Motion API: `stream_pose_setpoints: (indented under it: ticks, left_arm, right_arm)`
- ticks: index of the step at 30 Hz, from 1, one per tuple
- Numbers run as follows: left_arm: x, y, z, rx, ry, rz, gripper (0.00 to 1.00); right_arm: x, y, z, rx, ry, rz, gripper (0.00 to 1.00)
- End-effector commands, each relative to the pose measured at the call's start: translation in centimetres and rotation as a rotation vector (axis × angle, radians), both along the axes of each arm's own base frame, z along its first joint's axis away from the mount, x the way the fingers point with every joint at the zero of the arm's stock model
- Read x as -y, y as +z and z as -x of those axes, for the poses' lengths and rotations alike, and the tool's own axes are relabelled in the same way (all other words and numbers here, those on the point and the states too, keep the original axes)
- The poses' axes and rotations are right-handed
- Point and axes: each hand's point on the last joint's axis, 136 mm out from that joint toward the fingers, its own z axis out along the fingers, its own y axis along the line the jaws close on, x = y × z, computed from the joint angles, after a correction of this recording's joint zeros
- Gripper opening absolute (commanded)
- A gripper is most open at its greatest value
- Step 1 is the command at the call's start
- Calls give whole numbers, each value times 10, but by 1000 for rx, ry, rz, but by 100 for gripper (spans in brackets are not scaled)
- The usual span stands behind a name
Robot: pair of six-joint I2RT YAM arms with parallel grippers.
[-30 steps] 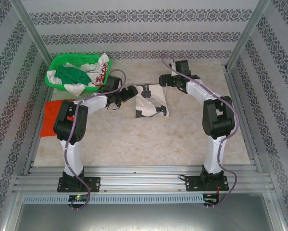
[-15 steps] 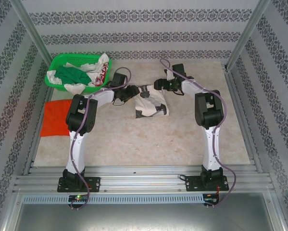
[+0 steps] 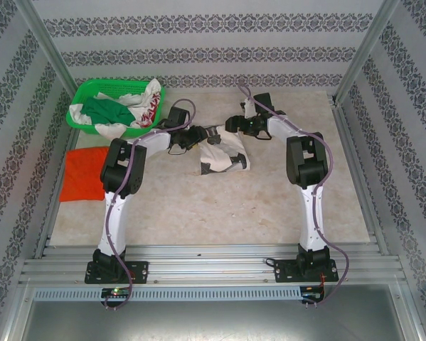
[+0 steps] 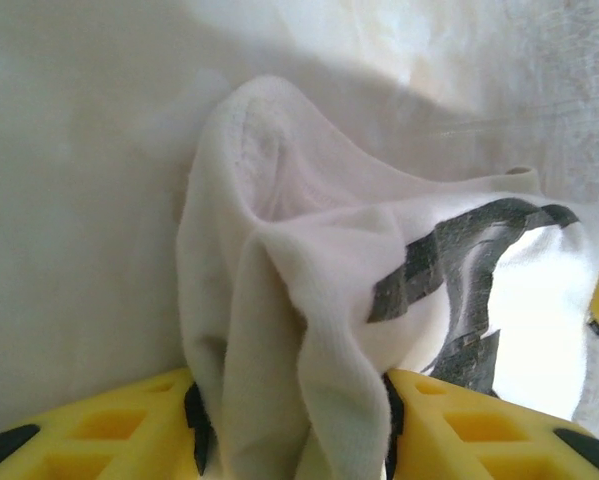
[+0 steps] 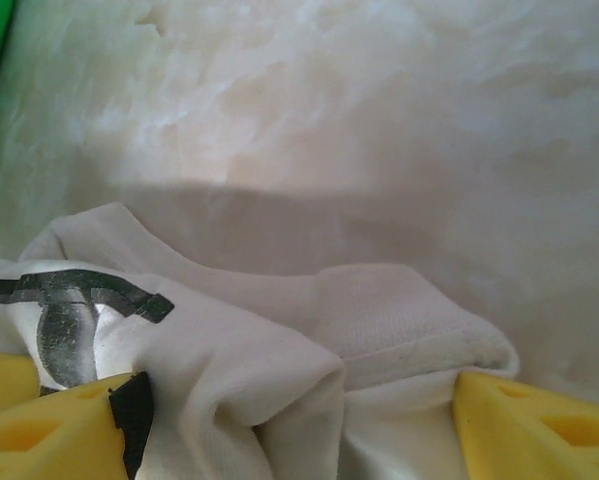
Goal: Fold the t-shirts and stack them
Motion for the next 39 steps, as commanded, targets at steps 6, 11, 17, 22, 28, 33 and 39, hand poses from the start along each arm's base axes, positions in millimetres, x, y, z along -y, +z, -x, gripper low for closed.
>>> stream_pose_setpoints:
  ticks: [6,11,17,22,28,33,39]
  left_arm:
    - [7,-13,1,-34,-17,20,47]
    - [7,-12,0,-32,-18,24,47]
    - [7,-10,2,-29,-23,29,47]
    - [5,-9,5,-23,-23,24,48]
    - [2,6,9,22,-37,15,56]
    - [-4,30,13,87,-43,2,73]
    - [-8,60,20,146,-57,-8,84]
  right_arm:
    - [-39,4,20,-136,74,-248,70]
    - [-49,7,19,-187,49,-353,63]
    - [-49,6,13,-245,-16,-422,30]
    - [-37,4,11,-250,-74,-391,35]
    - [-9,20,13,-127,-156,-268,77]
    - [6,16,37,-118,-174,-186,80]
    - [6,7,70,-132,-168,-178,77]
